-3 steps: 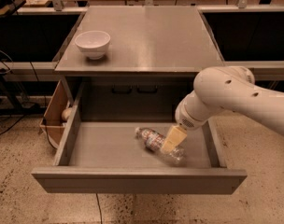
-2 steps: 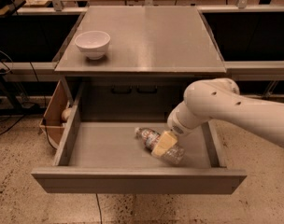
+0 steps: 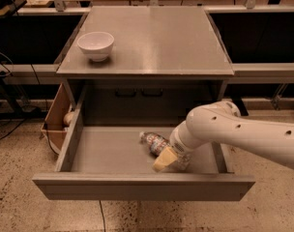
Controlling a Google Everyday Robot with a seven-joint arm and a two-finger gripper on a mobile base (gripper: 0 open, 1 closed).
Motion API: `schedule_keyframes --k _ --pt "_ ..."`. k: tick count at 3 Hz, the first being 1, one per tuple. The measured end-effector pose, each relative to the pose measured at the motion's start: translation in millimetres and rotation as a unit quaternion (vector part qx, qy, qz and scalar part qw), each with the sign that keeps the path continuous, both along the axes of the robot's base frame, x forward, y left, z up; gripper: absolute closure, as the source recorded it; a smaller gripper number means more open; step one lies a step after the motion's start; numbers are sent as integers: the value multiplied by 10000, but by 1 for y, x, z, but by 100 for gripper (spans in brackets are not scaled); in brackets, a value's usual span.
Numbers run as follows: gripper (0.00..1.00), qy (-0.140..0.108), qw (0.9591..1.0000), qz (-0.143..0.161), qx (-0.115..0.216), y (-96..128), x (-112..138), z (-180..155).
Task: Pick water bottle from top drawer and place on counter
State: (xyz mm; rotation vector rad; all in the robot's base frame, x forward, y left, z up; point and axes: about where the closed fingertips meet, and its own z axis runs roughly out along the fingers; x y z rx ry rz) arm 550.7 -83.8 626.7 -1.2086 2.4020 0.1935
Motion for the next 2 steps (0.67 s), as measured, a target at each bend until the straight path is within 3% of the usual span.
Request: schedule_keyframes --k 2 --pt "48 54 9998 -161 91 2 0 -19"
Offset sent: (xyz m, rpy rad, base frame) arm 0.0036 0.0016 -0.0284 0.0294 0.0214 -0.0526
